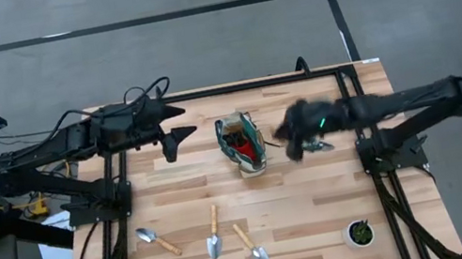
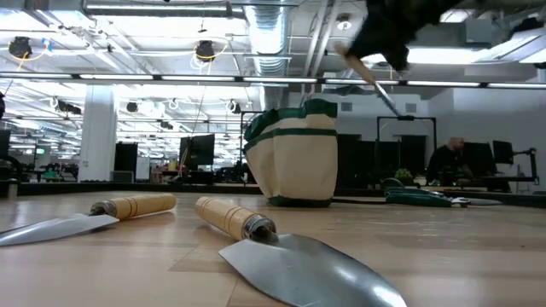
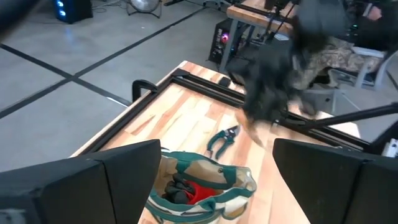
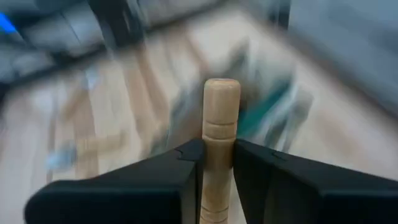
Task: Pick & Place Garden tools in Gardening bag
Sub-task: Put the trowel into the gardening bag
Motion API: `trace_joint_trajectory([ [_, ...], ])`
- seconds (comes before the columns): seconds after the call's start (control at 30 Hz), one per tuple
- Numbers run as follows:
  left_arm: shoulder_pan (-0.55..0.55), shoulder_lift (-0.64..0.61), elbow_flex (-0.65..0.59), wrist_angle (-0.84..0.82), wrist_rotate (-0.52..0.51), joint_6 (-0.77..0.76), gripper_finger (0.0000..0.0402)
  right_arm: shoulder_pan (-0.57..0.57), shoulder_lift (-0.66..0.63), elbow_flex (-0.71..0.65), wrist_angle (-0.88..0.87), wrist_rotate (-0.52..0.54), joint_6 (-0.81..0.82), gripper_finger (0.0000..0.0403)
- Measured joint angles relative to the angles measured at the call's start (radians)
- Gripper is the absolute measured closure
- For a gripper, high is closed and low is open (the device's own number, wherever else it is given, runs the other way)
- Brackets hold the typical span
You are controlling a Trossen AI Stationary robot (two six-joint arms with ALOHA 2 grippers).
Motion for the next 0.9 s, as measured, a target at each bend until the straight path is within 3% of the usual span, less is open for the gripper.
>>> trace_joint_trajectory([
  [0.17,0.0,0.0,0.0,0.0,0.003,0.0,0.01,-0.235,-0.063,0.0,0.177,-0.236,-0.21,0.0352],
  [0.33,0.0,0.0,0.0,0.0,0.003,0.014,0.01,-0.402,-0.007,0.0,0.363,-0.535,-0.392,0.0352],
  [0.7,0.0,0.0,0.0,0.096,-0.007,-0.032,0.01,-0.595,0.286,0.0,0.772,-1.033,-0.413,0.0351],
  [0.9,0.0,0.0,0.0,0.25,-0.058,-0.087,0.01,-0.642,0.426,0.0,1.02,-1.174,-0.333,0.0351],
])
